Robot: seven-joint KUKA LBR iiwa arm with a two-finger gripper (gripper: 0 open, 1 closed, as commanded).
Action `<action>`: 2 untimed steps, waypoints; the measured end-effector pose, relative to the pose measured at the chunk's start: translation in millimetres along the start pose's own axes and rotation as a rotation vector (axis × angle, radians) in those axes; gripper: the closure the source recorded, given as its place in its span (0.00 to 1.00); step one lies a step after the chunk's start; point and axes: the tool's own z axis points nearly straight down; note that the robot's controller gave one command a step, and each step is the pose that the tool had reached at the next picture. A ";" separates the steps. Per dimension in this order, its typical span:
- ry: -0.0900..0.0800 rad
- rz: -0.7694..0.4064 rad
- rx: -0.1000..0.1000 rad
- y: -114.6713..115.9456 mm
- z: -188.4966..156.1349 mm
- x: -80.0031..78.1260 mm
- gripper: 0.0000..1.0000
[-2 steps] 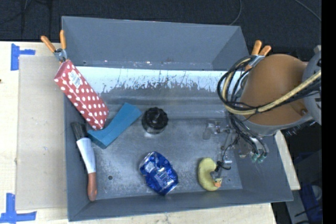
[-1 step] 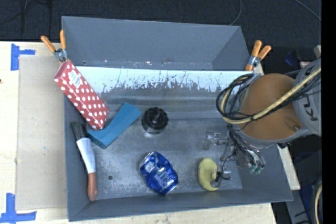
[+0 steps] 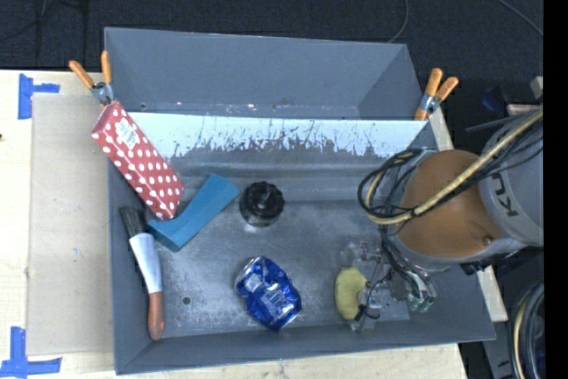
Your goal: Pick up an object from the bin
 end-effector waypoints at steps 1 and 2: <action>-0.002 -0.114 0.000 -0.6 24.4 -6.3 1.00; -0.011 -0.114 0.001 -0.4 23.4 -8.6 0.00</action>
Offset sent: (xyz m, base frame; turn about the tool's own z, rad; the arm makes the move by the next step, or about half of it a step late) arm 0.0000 0.0000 0.0000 0.0000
